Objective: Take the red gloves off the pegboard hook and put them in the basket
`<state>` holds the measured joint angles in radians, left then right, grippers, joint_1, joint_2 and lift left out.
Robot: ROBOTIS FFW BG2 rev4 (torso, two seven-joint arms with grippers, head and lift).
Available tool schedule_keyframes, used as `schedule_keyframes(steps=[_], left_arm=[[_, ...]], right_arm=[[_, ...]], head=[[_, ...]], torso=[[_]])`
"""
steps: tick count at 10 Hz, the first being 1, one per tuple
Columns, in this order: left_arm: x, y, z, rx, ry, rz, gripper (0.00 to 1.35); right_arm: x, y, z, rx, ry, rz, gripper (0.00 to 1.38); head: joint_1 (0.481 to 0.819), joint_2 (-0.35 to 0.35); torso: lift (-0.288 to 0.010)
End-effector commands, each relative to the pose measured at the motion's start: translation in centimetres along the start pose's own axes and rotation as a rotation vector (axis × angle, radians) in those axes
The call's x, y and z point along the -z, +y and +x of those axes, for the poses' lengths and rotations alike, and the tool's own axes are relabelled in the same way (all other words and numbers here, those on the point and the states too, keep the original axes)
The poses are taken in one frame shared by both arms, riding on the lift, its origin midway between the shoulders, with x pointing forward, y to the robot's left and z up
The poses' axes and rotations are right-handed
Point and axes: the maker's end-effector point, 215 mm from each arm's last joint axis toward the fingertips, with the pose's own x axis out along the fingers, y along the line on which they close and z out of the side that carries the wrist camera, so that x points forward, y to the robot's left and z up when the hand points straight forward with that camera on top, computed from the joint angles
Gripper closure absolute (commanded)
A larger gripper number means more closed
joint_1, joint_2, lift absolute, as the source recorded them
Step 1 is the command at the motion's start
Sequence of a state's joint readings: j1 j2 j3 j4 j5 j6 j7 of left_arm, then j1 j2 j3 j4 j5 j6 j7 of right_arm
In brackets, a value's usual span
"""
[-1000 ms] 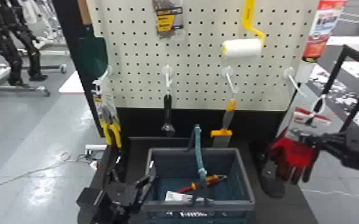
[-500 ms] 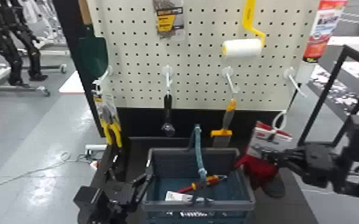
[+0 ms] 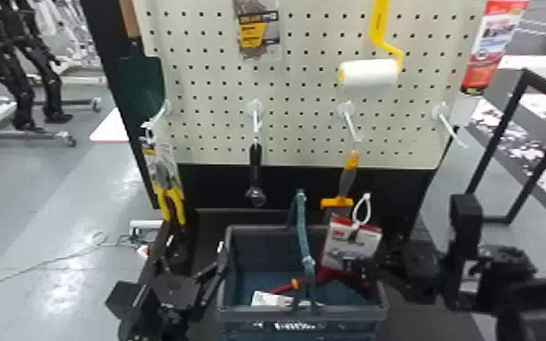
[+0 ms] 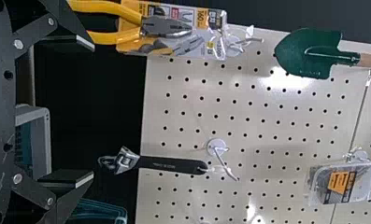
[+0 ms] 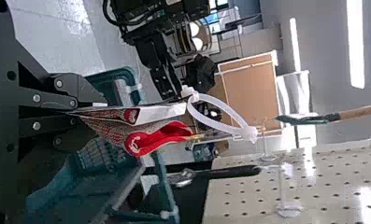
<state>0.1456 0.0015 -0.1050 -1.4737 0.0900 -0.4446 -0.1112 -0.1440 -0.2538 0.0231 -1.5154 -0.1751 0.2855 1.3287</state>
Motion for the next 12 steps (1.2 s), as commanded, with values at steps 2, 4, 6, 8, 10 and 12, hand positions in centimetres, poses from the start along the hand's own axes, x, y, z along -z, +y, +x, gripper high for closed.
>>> schedule_keyframes(steps=[2,4,6,8,10,12], left_arm=[[0.0,0.3,-0.3,-0.01,0.003,-0.001,0.32],[-0.3,0.2,-0.1,-0.008,-0.003,-0.001,0.32],[-0.2,0.5,-0.5,-0.015,0.001,0.001,0.32],[-0.2,0.5,-0.5,-0.015,0.003,0.0,0.32],[-0.2,0.4,-0.4,-0.014,0.001,0.0,0.32],[-0.3,0.4,-0.4,-0.013,0.001,0.0,0.32]], right_arm=[[4.3,0.9,2.2,-0.047,-0.003,0.106,1.28],[5.5,0.9,3.6,-0.078,0.012,0.131,0.5],[5.3,0.6,3.3,-0.071,0.011,0.12,0.06],[4.9,0.4,3.2,-0.066,-0.001,0.11,0.24],[4.7,0.4,3.2,-0.065,-0.011,0.108,0.28],[4.7,0.4,3.2,-0.063,-0.019,0.113,0.28]], head=[[0.549,0.0],[0.549,0.0],[0.549,0.0],[0.549,0.0],[0.549,0.0],[0.549,0.0]], torso=[[-0.1],[-0.1],[-0.1],[-0.1],[-0.1],[-0.1]])
